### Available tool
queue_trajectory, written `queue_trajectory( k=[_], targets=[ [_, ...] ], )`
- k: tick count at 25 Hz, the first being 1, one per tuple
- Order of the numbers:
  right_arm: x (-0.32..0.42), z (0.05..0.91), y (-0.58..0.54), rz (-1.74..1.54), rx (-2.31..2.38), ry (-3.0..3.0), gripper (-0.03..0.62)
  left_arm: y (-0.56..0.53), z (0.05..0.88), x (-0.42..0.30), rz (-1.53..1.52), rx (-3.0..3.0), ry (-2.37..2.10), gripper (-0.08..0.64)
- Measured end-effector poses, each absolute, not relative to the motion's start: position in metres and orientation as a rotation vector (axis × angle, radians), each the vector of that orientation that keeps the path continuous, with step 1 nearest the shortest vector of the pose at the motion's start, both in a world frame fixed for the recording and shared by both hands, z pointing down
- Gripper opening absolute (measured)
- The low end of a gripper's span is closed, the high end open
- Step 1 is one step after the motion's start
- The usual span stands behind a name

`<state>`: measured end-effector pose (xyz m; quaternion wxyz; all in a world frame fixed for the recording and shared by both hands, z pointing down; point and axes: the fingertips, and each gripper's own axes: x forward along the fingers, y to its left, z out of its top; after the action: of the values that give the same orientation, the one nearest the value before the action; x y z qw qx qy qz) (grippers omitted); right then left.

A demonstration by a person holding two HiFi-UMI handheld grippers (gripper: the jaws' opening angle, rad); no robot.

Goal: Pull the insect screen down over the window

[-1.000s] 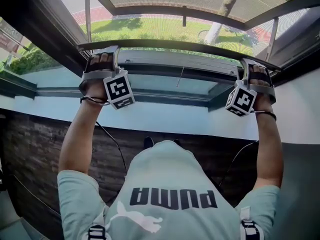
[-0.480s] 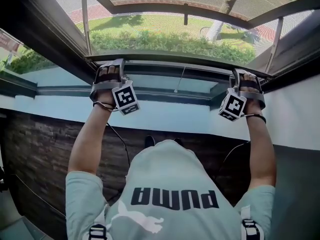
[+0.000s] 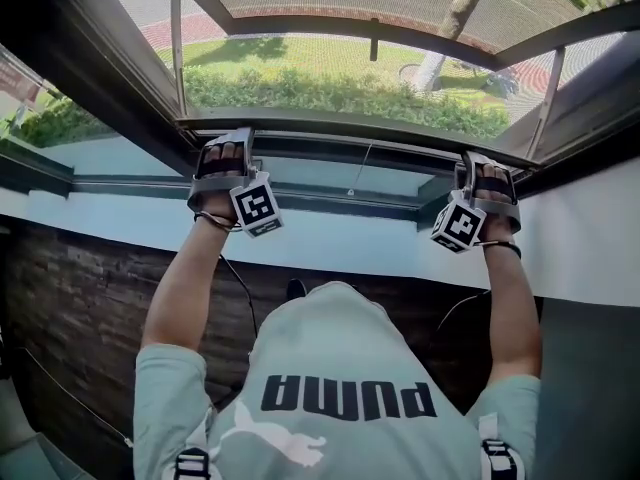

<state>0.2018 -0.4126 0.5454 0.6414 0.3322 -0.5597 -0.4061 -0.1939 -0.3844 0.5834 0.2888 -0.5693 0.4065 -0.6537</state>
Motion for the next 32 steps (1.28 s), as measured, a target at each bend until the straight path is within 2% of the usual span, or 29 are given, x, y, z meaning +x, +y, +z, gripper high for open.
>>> queue_trajectory(
  k=[18,27,32],
  targets=[
    [0.205,0.640,-0.396,-0.830,0.614,-1.254,0.163,-0.364,0.677,-0.194,-1.905,-1.592,0.934,0.373],
    [0.201,0.641,-0.396,-0.835,0.654,-1.280,0.163,-0.367,0.675,-0.193,-1.855,-1.595,1.003,0.361],
    [0.201,0.649,-0.399,-0.880,0.750,-1.224,0.153,-0.371,0.678,-0.193,-1.818,-1.549,1.104,0.331]
  ],
)
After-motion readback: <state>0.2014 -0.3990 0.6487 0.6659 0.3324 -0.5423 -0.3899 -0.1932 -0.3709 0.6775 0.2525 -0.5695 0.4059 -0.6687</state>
